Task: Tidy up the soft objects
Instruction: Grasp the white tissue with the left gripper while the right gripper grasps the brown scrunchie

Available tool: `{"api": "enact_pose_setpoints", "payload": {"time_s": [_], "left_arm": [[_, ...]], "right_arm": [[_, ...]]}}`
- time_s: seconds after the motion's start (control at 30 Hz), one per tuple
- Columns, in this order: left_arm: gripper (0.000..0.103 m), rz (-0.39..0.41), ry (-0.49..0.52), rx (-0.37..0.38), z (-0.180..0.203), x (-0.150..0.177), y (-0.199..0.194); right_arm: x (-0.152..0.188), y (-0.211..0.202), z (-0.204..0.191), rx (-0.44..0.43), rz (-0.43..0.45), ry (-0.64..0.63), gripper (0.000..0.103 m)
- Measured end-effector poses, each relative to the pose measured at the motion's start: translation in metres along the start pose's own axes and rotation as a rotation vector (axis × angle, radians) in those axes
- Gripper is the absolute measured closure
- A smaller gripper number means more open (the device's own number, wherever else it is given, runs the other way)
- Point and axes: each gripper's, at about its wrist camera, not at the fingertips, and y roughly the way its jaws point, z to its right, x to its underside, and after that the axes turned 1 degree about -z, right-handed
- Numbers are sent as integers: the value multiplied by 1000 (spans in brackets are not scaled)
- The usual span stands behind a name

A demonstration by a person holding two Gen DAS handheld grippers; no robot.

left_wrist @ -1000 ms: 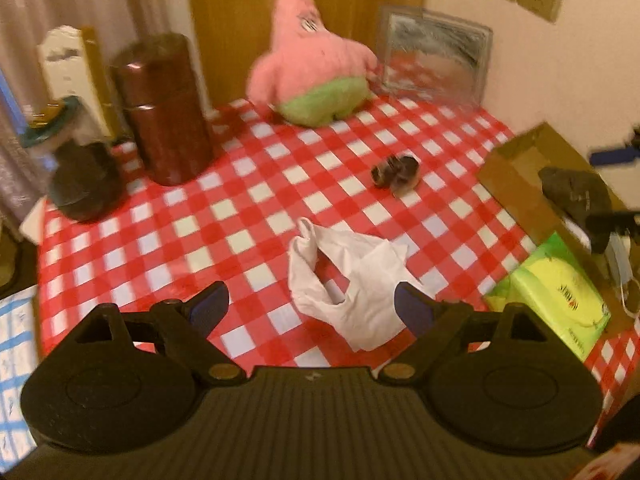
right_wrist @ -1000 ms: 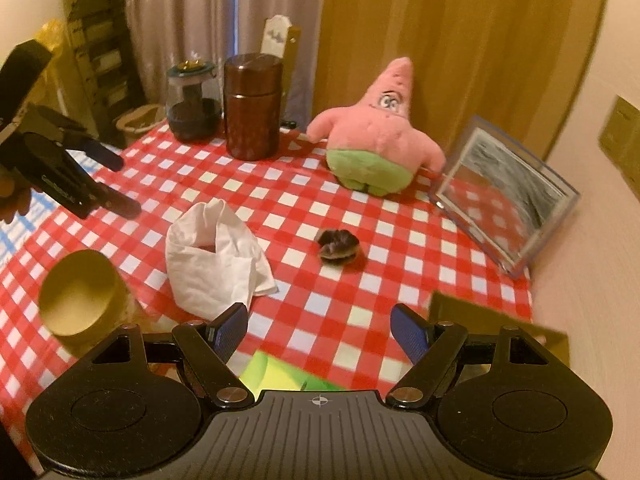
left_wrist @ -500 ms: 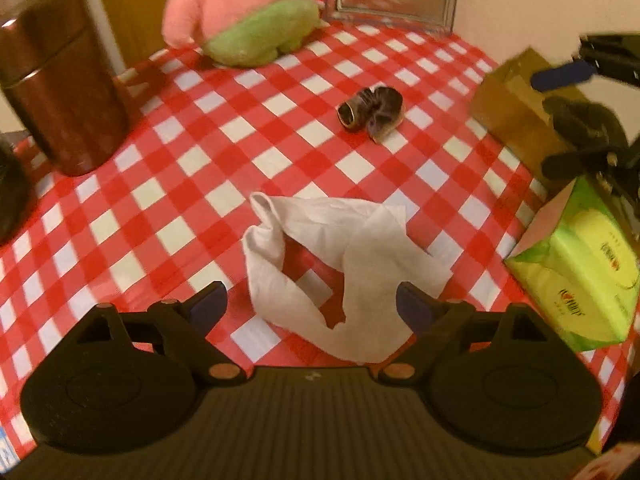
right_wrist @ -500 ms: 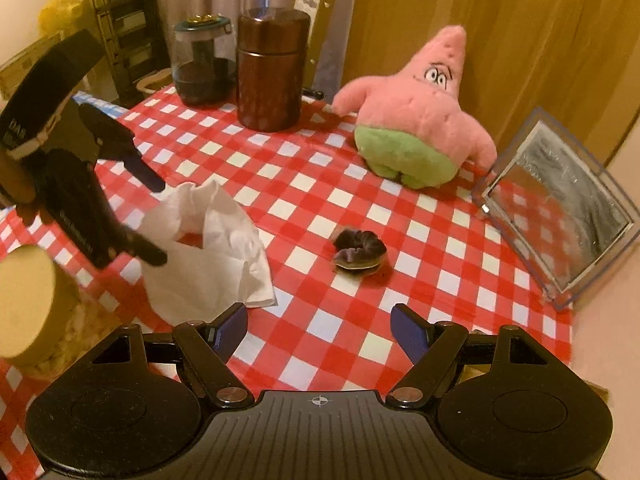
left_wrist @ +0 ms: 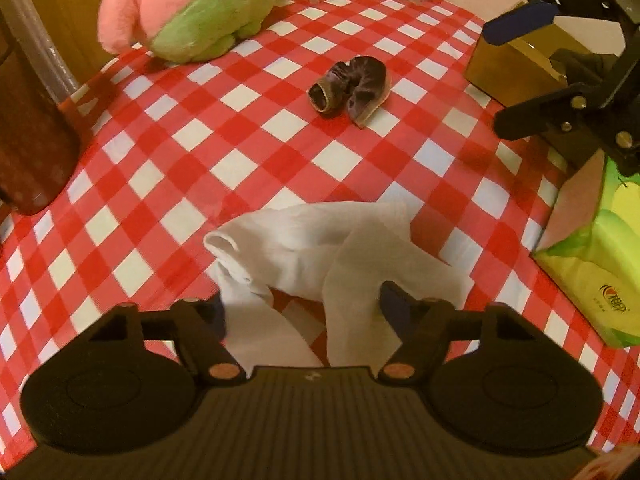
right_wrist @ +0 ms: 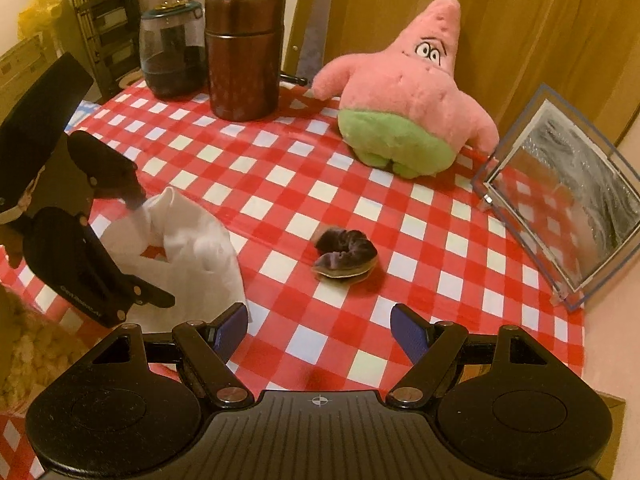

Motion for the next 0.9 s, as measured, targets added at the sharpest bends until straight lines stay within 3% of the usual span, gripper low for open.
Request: {"api": "enact_pose_setpoints", "payload": {"time_s": [0.1,0.13,0.2,0.3,0.47,0.9], "left_arm": [[61,-6,21,-19,3,-1,4],[64,-3,22,-17,4,-1,5],[82,4,17,-6,5,-2,3],[94,1,37,-20,10,-3,2],[99,26,17,-44,6,-3,-6],[99,210,-229,-114,-50,-13,-57]], "right_arm": [[0,4,2,4,0,10,25],[0,5,3,5,0,14,25],[-1,7,4,10,-2,17,25],[-1,9,5,17,-4,24,25],[-3,13,8,15,-1,39,25],[-26,52,20,-15,-35,127,25]]}}
